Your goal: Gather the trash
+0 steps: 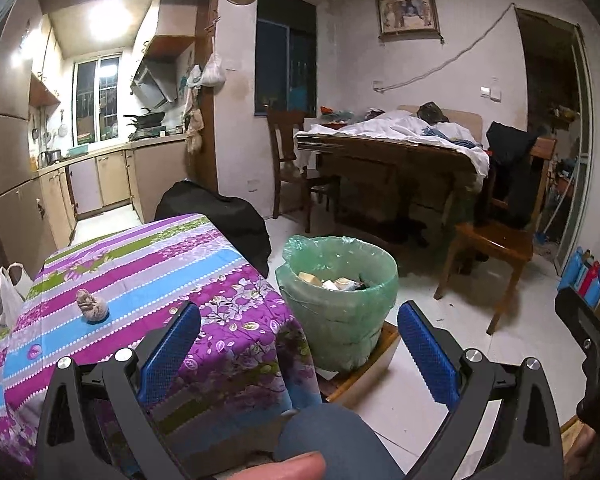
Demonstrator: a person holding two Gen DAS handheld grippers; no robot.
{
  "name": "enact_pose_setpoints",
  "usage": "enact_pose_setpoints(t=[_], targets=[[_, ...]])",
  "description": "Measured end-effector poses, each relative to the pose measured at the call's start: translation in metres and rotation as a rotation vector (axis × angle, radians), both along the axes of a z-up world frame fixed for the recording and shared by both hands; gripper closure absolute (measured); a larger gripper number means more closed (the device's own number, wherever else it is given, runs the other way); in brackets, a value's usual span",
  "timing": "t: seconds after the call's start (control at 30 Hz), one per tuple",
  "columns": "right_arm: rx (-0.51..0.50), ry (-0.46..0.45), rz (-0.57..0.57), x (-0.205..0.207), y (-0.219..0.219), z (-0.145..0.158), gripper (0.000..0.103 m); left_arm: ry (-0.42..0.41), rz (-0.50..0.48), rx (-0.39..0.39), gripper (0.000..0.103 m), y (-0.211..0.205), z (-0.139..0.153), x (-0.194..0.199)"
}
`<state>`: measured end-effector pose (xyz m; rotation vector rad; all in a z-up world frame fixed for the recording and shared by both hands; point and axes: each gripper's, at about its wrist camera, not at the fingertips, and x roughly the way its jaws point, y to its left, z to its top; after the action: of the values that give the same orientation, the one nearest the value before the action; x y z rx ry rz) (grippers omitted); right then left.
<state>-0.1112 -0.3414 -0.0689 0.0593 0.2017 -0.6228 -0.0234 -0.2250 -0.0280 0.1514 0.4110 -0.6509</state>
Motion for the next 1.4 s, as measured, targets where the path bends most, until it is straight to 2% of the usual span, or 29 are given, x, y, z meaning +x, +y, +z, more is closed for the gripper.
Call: enact_pose_setpoints(t=[1.07, 1.4], targets=[[0.003, -0.003, 0.024, -0.001, 0.0, 0.002, 0.005, -0.012, -0.008, -0.004, 0.005, -0.001, 0.003, 0.013], [0.004, 0.006, 0.027, 0.001, -0.001, 0.003, 0.005, -0.044, -0.001, 0.008, 0.005, -0.006, 0.0, 0.01]])
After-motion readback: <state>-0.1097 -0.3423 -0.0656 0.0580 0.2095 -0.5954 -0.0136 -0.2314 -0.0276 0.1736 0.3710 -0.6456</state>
